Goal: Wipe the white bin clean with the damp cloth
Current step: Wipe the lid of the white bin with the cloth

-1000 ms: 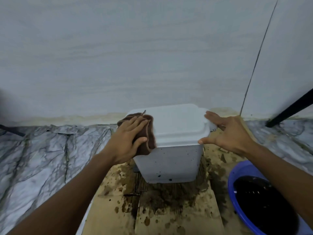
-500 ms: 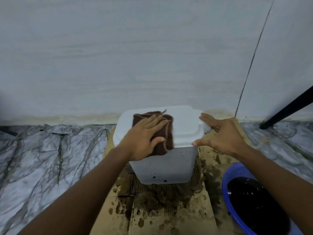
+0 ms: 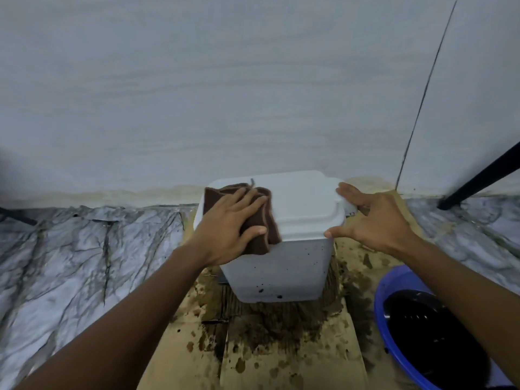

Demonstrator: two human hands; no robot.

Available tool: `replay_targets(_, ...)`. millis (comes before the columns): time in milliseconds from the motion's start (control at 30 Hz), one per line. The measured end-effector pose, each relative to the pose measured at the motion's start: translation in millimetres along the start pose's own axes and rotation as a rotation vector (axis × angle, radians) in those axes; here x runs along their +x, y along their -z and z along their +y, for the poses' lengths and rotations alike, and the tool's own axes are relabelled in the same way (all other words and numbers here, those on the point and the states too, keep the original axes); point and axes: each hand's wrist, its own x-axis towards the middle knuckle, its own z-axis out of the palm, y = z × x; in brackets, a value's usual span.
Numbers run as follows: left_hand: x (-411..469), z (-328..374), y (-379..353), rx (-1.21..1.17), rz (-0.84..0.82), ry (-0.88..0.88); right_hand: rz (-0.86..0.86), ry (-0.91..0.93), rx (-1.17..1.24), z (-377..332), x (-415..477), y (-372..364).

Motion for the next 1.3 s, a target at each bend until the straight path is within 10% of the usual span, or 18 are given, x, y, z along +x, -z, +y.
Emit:
replay_targets(933,27,50,-22,0.202,-0.009,-0.121,-0.023,0.087,-0.076,0,0,0)
replay_targets(1300,-52,-56,9,-0.379,0.051,0.189,-0.006,0.023,0.003,-1,0,-2)
